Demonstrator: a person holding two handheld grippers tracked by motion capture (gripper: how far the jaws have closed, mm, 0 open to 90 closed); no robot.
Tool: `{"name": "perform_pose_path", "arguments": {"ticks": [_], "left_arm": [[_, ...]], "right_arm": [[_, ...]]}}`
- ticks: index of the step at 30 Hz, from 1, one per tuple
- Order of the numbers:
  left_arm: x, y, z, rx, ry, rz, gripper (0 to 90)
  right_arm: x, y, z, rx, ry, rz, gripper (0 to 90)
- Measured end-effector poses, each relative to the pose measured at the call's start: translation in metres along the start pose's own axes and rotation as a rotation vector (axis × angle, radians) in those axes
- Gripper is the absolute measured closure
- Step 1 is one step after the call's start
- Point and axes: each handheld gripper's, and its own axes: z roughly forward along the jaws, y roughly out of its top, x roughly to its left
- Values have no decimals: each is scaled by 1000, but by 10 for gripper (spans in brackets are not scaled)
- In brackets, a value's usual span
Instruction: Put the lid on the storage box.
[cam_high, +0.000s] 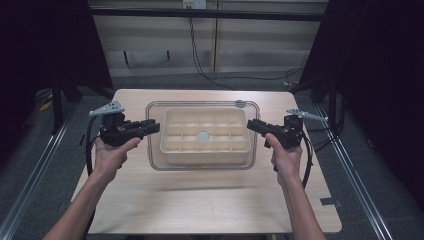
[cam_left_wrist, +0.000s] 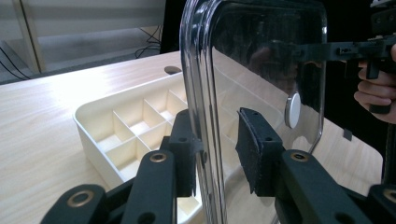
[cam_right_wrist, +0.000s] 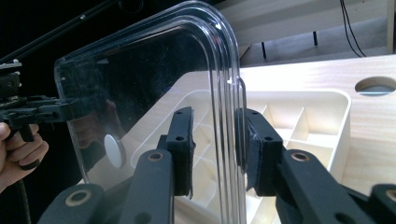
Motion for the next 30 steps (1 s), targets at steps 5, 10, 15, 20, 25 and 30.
{"name": "perform_pose_path", "arguments": {"ticks": [5,10,15,20,25,30], "left_arm": [[6,5,6,0,4,-11,681],[10,7,12,5,12,-23,680],[15,11,15,6,15,-27,678],[20,16,21,7,24,-36,678],[24,18,27,15,22,-40,677],[29,19,36,20,21,-51,676]], "right_arm": [[-2,5,4,-6,-17,-5,673],[-9,7,10,-7,-21,7,673],[-11,12,13,-14,-15,12,675],[-19,19,21,-14,-19,20,675],[-24,21,24,-6,-22,31,674],[-31,25,26,1,-25,39,675]]}}
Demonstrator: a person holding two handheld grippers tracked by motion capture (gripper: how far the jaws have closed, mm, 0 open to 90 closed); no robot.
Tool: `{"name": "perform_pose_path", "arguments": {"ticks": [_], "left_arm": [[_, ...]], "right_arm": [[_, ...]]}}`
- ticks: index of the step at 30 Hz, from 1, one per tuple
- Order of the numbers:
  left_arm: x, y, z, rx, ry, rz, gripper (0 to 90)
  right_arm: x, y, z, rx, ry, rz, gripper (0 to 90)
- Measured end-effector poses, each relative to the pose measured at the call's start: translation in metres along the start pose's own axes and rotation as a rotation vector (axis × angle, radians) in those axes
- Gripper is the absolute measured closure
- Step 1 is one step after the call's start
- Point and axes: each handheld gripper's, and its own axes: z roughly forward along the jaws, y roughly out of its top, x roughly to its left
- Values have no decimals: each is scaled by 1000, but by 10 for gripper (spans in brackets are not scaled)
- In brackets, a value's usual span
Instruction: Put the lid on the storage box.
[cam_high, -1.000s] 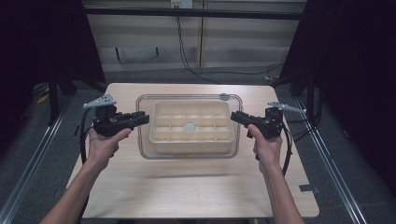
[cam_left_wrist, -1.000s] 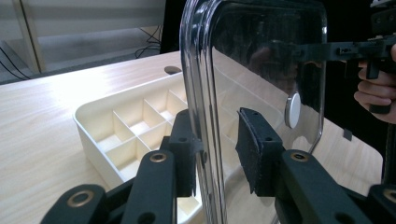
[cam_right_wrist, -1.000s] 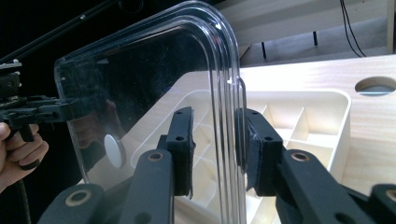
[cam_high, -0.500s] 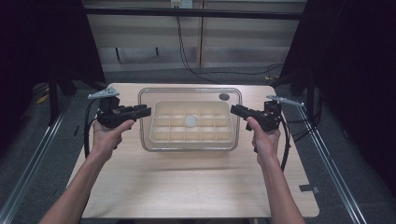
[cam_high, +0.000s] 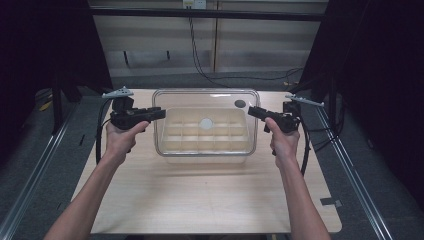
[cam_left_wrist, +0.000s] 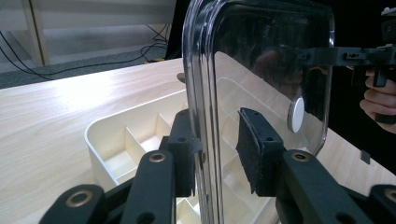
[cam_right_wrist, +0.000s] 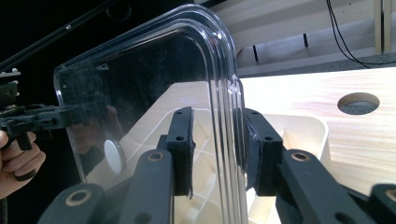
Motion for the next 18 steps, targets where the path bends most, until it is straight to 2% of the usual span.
{"name": "perform_pose_path", "arguments": {"ticks": [8,14,18], "left_arm": [[4,4,8,17,19,4,669],[11,3,13,24,26,-18,666],[14,1,15,27,25,-33,664]], "right_arm": [[-10,-1,8,5,-6,23,674],[-13,1,14,16,-12,21,674],[-16,0,17,22,-7,36,678]]}}
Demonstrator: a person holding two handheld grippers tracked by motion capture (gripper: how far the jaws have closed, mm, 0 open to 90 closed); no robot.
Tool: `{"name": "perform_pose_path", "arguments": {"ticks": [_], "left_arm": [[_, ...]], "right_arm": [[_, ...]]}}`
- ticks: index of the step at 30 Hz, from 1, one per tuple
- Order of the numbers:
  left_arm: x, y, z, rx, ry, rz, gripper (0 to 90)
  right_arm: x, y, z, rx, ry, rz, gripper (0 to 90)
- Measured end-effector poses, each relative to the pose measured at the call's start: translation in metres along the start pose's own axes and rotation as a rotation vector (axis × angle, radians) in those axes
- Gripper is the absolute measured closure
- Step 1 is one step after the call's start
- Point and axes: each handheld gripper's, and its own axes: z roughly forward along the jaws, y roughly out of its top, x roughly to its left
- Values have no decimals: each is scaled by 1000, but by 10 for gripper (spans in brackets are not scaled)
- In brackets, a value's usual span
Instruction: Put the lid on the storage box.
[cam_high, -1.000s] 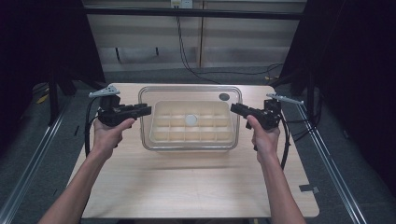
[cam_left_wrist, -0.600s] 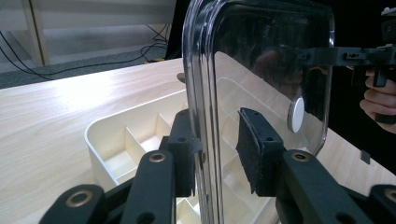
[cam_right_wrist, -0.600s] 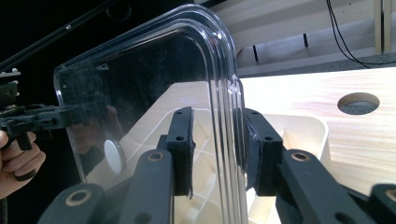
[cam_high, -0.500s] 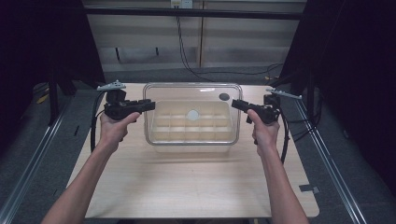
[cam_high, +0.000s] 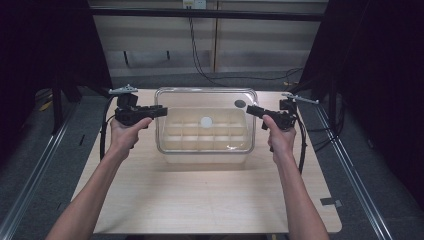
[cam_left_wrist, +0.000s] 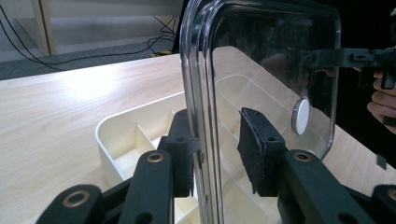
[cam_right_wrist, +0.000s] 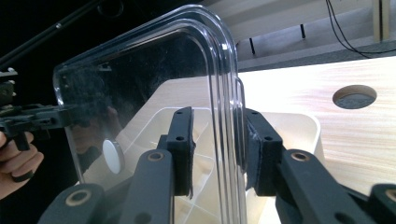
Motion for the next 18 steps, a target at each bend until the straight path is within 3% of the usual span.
{"name": "perform_pose_path", "arguments": {"ticks": [13,18], "left_arm": [[13,0,15,23,17,-19,630],[21,-3,23,25,14,-43,607]], "right_arm": [[-6,3,11,23,-29,2,679],[-6,2,19,37,-86,-37,646]]}}
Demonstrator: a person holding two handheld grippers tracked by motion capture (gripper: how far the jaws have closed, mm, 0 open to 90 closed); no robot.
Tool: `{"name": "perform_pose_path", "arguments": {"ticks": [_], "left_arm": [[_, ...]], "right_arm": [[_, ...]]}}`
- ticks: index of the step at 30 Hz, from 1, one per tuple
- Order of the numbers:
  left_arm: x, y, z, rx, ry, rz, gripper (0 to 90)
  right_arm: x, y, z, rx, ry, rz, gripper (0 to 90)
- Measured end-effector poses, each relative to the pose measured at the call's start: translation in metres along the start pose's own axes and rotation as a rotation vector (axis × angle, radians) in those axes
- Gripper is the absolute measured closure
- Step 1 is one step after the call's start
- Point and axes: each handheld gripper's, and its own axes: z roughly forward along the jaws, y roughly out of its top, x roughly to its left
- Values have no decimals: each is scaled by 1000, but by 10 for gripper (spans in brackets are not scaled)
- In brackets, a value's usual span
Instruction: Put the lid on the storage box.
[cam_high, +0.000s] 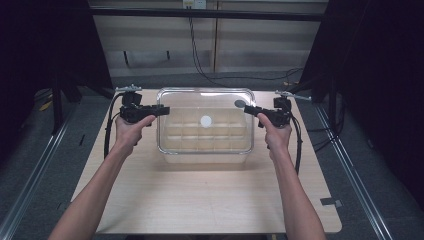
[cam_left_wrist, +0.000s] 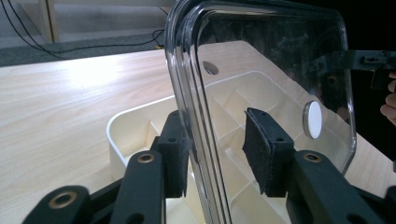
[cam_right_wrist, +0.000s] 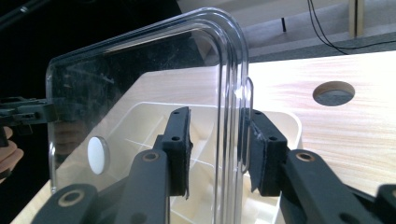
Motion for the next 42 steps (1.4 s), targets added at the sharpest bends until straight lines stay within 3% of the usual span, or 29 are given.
{"name": "perform_pose_path", "arguments": {"ticks": [20,31,37,42], "left_arm": [[11,-9,13,58,20,3,548],[15,-29,16,79,14,-23,532],[16,-34,24,123,53,-23,502],[20,-37,27,142,49,-24,493]], "right_arm": [[-13,-3,16,17,-13,23,639],[-19,-11,24,6,-29,57,641],[-23,-13,31,31,-59,66,634],[-26,-19,37,34,-92,89,615]]}}
